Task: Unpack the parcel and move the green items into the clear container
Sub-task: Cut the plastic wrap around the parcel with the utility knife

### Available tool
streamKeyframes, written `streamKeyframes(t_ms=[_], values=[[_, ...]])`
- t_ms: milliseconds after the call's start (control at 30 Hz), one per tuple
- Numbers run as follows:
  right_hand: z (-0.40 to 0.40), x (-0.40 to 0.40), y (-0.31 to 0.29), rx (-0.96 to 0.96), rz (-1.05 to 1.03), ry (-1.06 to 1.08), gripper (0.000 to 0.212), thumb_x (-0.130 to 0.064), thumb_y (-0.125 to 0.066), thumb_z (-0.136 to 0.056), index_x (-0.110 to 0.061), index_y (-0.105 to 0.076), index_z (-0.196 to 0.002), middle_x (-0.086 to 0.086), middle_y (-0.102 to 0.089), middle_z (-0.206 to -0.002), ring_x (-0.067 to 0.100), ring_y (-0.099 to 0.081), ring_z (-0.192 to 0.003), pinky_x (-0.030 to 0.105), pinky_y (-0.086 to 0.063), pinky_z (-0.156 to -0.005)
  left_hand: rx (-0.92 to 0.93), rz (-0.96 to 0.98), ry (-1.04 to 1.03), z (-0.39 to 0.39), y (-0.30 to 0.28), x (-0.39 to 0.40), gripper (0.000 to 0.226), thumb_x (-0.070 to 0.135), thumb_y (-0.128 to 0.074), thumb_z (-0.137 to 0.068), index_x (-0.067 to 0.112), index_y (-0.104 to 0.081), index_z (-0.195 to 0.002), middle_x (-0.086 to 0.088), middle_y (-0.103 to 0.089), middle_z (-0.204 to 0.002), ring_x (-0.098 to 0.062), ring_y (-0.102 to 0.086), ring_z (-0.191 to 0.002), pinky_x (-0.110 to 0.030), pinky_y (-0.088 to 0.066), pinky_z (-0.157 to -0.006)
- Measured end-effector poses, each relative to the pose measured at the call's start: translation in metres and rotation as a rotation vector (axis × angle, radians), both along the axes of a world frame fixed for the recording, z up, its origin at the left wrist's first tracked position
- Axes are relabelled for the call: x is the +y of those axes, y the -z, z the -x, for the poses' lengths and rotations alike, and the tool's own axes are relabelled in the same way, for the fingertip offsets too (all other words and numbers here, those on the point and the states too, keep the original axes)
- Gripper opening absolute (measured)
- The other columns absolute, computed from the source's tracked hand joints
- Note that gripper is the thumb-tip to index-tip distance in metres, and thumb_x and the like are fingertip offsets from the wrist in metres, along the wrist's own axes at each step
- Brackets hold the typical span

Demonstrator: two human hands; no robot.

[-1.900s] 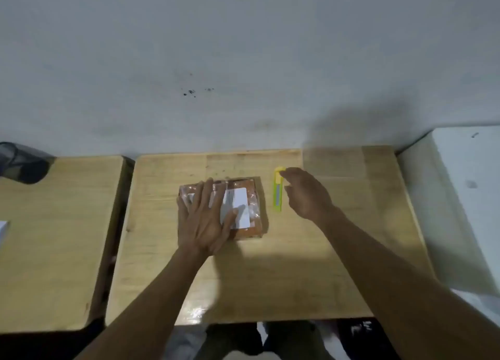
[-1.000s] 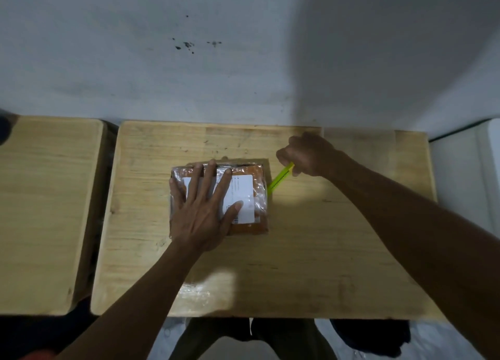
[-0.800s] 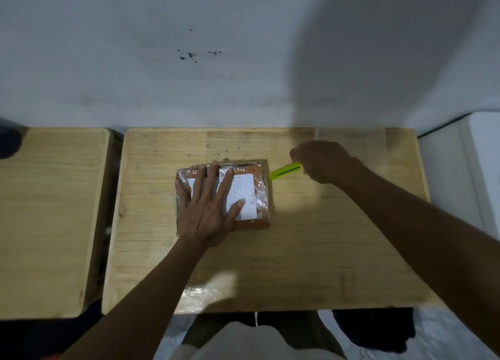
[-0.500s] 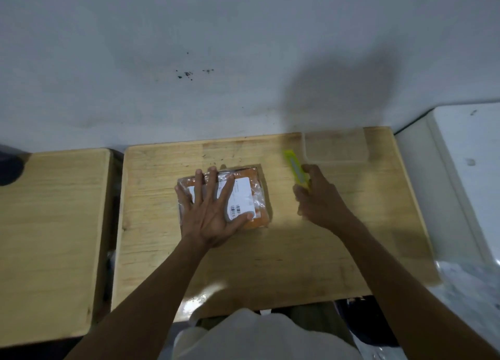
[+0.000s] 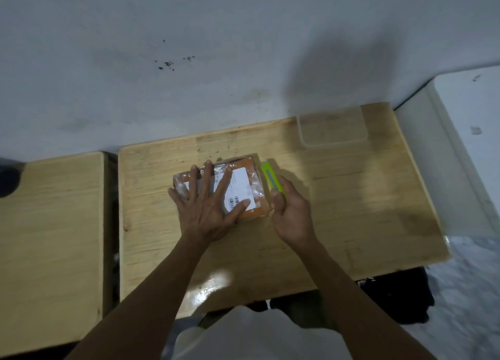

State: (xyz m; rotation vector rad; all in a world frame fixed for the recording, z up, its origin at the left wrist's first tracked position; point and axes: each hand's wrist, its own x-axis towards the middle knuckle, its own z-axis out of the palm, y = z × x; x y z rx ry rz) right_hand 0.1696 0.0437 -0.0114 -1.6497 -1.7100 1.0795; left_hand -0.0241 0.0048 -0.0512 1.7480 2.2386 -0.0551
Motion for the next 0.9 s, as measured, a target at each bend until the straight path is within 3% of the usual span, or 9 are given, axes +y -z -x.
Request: streamKeyframes(t_ms=[133,267,400,567,800,900], values=[[0.003,-0.003,-0.002,0.001,0.008,0.043,0.035,-0.027,-0.044,-0.102,-0.025,-0.051,-0.136,0.002,-0.069,-0.087,0.019,-0.064,-0.070,0.024,-0.048,-0.066,0.007,-0.024,0.007,0.002,0.004,-0.002,0.088,0.092,-0.017,-0.083,0.048,-0.003,-0.158,0.001,0.007,-0.171,-0.030,0.007,-0.157,-0.076,-0.007,-0.112],[0.005,-0.002,-0.008,-0.005,0.068,-0.071,0.046,-0.025,-0.035,-0.104,-0.024,-0.033,-0.149,0.001,-0.065,-0.092,0.007,-0.057,-0.065,0.011,-0.040,-0.058,0.010,-0.010,0.010,0.003,0.005,-0.002,0.088,0.091,-0.016,-0.084,0.047,-0.002,-0.158,0.002,0.013,-0.171,-0.029,0.013,-0.157,-0.076,-0.005,-0.114],[0.007,0.000,-0.004,-0.071,-0.027,-0.080,0.045,-0.025,-0.034,-0.103,-0.026,-0.035,-0.149,0.008,-0.067,-0.085,0.017,-0.060,-0.067,0.028,-0.050,-0.063,0.008,0.008,0.013,0.004,0.005,-0.002,0.088,0.091,-0.012,-0.083,0.047,0.000,-0.158,0.002,0.014,-0.170,-0.030,0.014,-0.156,-0.075,-0.003,-0.115],[0.012,0.003,-0.007,-0.120,-0.078,-0.061,0.045,-0.023,-0.038,-0.102,-0.026,-0.039,-0.147,0.010,-0.062,-0.075,0.018,-0.054,-0.061,0.029,-0.048,-0.060,0.020,-0.002,0.049,0.007,0.004,-0.001,0.088,0.090,-0.010,-0.084,0.045,-0.006,-0.159,0.001,0.009,-0.171,-0.031,0.010,-0.157,-0.075,-0.004,-0.115],[0.013,0.006,-0.021,-0.164,-0.056,-0.166,0.051,-0.011,-0.049,-0.095,-0.013,-0.038,-0.145,0.018,-0.067,-0.091,0.033,-0.065,-0.079,0.024,-0.036,-0.067,0.014,-0.002,0.051,0.007,0.004,-0.002,0.085,0.089,-0.014,-0.086,0.046,-0.009,-0.159,0.002,0.007,-0.171,-0.029,0.010,-0.157,-0.075,-0.005,-0.114],[0.010,0.008,-0.018,-0.118,-0.021,-0.094,0.050,-0.017,-0.045,-0.098,-0.018,-0.035,-0.147,0.017,-0.067,-0.101,0.033,-0.065,-0.089,0.028,-0.042,-0.070,0.006,0.001,0.042,0.007,0.003,-0.001,0.084,0.088,-0.015,-0.087,0.047,-0.004,-0.159,0.004,0.013,-0.170,-0.028,0.015,-0.156,-0.076,-0.002,-0.115]])
